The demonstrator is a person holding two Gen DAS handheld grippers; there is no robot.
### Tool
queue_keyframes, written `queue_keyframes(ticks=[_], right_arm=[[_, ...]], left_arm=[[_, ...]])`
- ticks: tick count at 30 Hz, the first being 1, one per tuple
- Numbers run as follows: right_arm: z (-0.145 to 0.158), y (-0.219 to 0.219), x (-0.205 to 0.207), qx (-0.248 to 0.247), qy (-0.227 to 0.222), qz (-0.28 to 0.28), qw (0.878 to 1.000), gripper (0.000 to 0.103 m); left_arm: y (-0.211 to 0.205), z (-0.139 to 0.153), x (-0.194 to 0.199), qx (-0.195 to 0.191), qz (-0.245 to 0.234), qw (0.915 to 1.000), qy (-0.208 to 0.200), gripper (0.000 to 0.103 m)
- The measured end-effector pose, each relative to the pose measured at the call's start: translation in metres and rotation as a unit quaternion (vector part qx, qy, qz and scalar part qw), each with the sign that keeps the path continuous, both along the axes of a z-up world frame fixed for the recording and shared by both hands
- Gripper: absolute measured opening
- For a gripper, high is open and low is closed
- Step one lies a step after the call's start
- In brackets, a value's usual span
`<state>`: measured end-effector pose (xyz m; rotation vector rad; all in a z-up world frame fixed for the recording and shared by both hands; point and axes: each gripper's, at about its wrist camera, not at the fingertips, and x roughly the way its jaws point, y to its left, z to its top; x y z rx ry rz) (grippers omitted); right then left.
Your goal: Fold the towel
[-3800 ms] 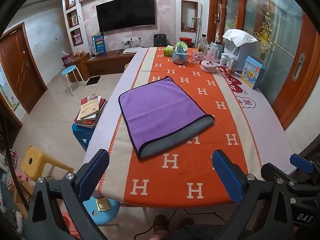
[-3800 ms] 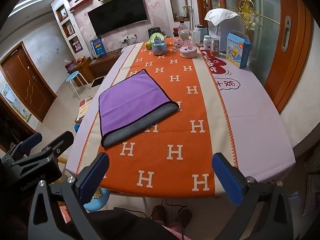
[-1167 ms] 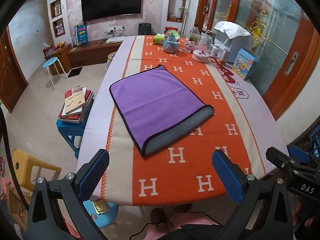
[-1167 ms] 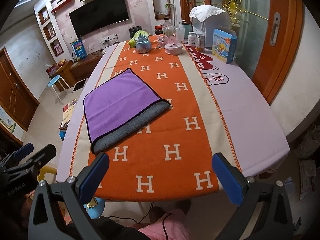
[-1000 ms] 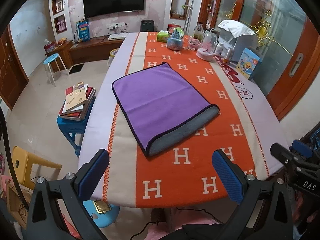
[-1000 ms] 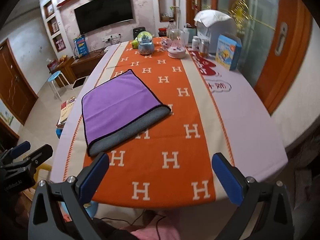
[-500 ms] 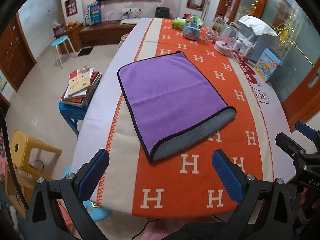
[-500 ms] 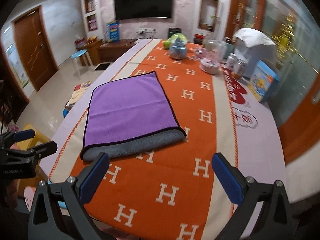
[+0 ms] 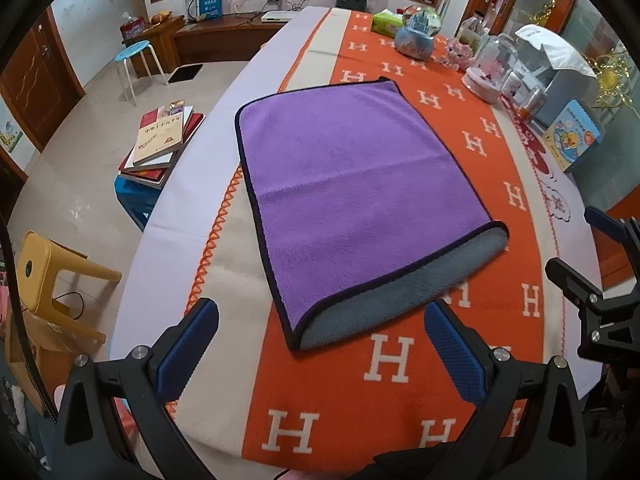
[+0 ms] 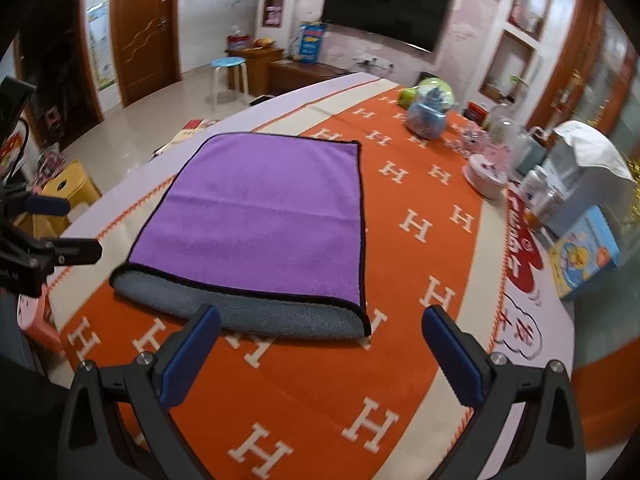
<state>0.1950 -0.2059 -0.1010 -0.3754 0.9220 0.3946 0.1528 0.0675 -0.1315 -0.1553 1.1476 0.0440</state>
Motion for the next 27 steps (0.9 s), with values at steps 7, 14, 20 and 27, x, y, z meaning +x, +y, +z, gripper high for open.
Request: queue_keyframes(ticks=[7,14,20,27], right_arm=[[-0.034,-0.01,0.026,0.012,0.028,0.038,0.999,0.096],[-0.064,-0.014,0.043,0.014,0.054,0.067,0.996,0.089],[-0.082,-0.02,0.052,0.021,0.076,0.068,0.995,0.081],[-0.095,-0.024,0.06,0.024,0.096,0.072,0.992,0.069]], left_arm=[[0.008,-0.031,0.013,0.006,0.011,0.9996,0.027,0.102],[0.01,-0.056,0.021,0.002,0.002,0.9994,0.034,0.102],[0.008,-0.077,0.032,-0.019,0.0,0.9986,0.049,0.101],[0.008,-0.096,0.041,-0.05,0.016,0.9962,0.069,0.093]])
